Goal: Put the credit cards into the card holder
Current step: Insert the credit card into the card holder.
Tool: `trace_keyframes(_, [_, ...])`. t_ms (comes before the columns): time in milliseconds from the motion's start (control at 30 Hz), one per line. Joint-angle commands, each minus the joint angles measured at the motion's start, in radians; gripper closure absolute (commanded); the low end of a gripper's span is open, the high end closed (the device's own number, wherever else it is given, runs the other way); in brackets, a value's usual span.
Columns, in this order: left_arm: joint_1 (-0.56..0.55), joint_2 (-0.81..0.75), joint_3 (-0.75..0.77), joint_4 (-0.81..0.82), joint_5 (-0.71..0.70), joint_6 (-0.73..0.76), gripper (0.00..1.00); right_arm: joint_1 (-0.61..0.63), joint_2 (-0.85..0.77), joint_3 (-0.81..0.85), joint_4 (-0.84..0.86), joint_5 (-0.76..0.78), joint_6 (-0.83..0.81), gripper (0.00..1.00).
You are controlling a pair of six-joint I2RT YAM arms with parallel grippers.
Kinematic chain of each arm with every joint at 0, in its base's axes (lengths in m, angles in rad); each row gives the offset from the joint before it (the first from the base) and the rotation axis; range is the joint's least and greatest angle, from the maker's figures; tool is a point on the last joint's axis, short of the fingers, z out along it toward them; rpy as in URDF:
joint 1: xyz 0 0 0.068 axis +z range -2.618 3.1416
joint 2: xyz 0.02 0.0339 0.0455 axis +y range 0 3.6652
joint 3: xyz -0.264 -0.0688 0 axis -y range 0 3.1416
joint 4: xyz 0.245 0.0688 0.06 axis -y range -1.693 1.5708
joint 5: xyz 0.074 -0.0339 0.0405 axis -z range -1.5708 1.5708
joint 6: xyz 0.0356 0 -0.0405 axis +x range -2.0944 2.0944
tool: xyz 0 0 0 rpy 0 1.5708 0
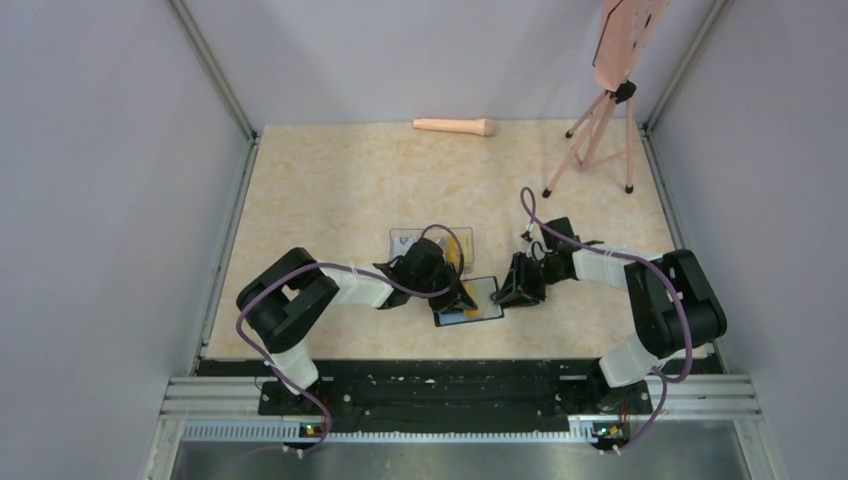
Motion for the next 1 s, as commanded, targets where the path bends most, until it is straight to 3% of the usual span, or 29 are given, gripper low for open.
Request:
trace_keyframes(0, [-0.020, -0.027, 0.062, -0.149, -0.024, 0.059, 0.70, 0.002, 0.027, -0.032, 0.009, 0.062, -0.017, 0.67])
trace_keyframes(200, [-0.041, -0.024, 0.191, -0.386, -0.093, 0.184, 0.56, 0.002, 0.032, -0.025, 0.006, 0.062, -0.019, 0.67])
trace_keyframes(500, [-0.069, 0.027, 0.348, -0.637, -0.177, 0.314, 0.52, 0.002, 0.047, -0.013, 0.001, 0.060, -0.025, 0.67])
trace_keyframes(667, [-0.075, 0.045, 0.345, -0.644, -0.161, 0.321, 0.53, 0.003, 0.055, -0.007, 0.001, 0.060, -0.028, 0.67])
trace_keyframes(833, [-0.075, 0.028, 0.308, -0.592, -0.142, 0.307, 0.67, 0.003, 0.057, -0.003, 0.001, 0.057, -0.028, 0.67])
trace_keyframes(967, [-0.075, 0.018, 0.298, -0.590, -0.142, 0.301, 0.66, 0.003, 0.054, -0.006, 0.001, 0.057, -0.030, 0.67])
